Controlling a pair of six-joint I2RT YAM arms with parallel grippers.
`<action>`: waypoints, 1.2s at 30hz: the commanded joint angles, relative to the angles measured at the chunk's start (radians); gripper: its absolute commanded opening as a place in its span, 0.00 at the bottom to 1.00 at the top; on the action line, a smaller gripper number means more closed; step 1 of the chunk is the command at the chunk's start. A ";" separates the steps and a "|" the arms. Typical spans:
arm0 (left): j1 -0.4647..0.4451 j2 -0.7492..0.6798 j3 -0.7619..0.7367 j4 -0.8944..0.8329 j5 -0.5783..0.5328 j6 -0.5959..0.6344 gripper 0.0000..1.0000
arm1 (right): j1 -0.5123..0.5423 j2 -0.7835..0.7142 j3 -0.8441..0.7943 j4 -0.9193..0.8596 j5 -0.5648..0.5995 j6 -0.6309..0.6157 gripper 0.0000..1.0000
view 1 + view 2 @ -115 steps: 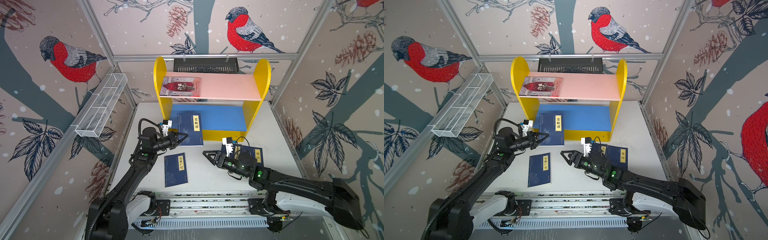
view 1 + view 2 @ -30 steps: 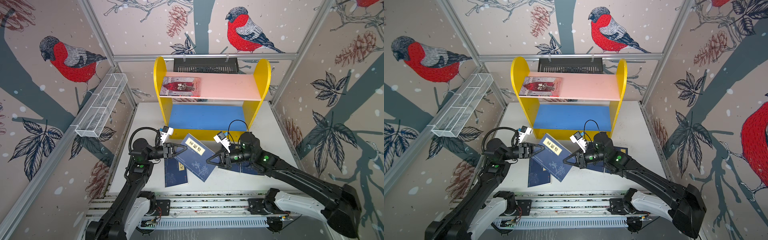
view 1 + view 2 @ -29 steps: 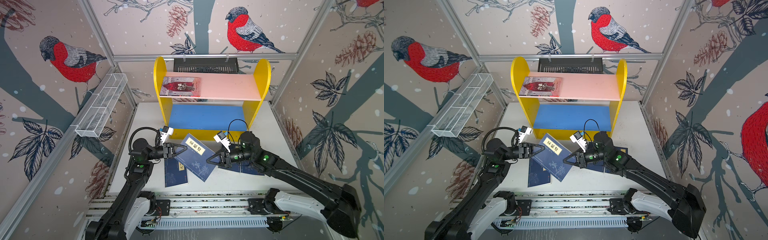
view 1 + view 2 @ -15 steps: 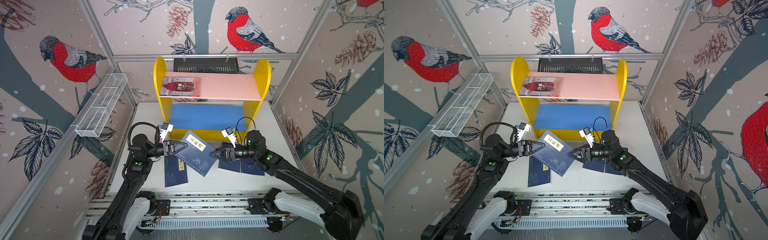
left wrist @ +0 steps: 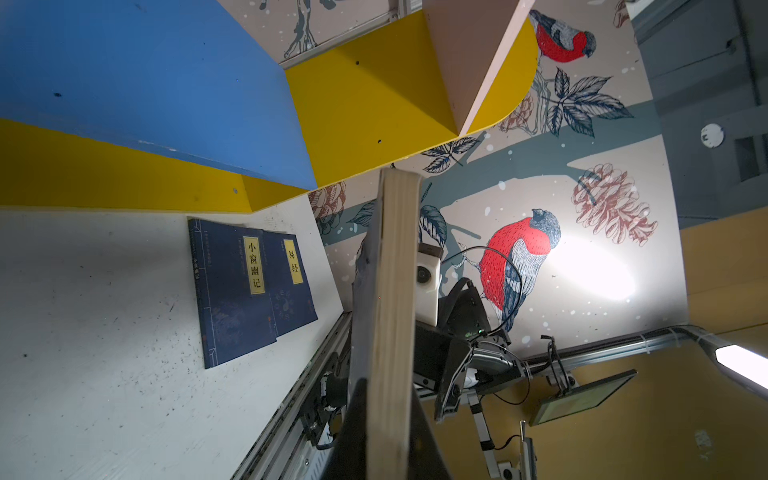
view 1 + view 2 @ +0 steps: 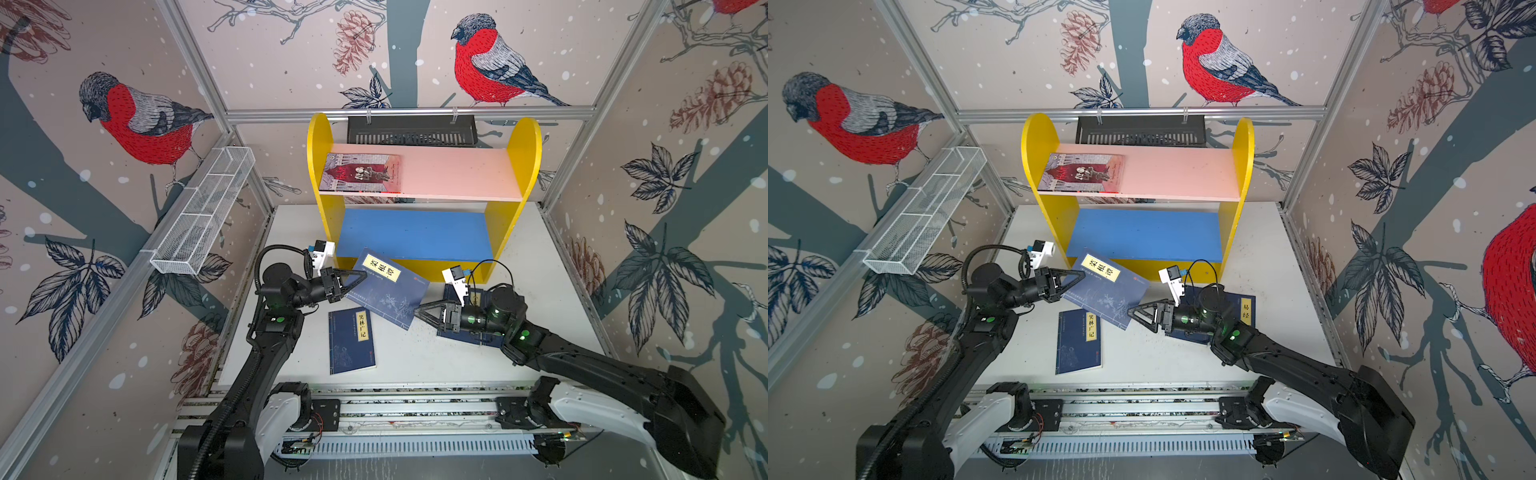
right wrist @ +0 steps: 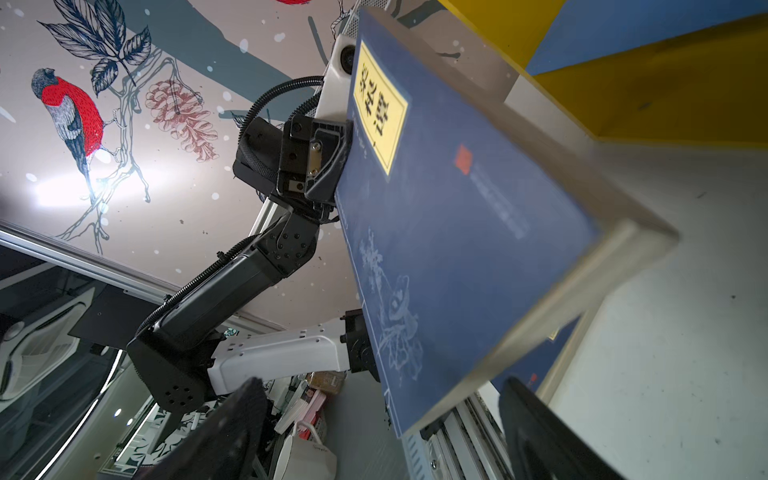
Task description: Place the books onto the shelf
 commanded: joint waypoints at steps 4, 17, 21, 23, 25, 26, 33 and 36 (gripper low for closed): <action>0.032 -0.013 -0.023 0.262 -0.012 -0.188 0.00 | 0.036 0.093 -0.001 0.236 0.074 0.071 0.89; 0.047 -0.079 -0.037 0.144 -0.065 -0.083 0.00 | 0.080 0.191 0.030 0.424 0.144 0.132 0.68; 0.054 -0.083 -0.046 0.107 -0.078 -0.057 0.00 | 0.086 0.263 0.043 0.473 0.142 0.148 0.51; 0.060 -0.086 -0.049 0.106 -0.083 -0.056 0.00 | 0.087 0.288 0.047 0.500 0.137 0.161 0.43; 0.063 -0.088 -0.049 0.103 -0.083 -0.056 0.00 | 0.089 0.313 0.052 0.524 0.132 0.170 0.32; 0.064 -0.087 -0.049 0.101 -0.083 -0.054 0.00 | 0.089 0.322 0.056 0.533 0.129 0.174 0.29; 0.077 -0.104 -0.053 0.027 -0.098 0.002 0.00 | 0.092 0.377 0.082 0.563 0.111 0.185 0.20; 0.086 -0.109 -0.058 0.017 -0.104 0.011 0.00 | 0.092 0.387 0.089 0.557 0.109 0.185 0.19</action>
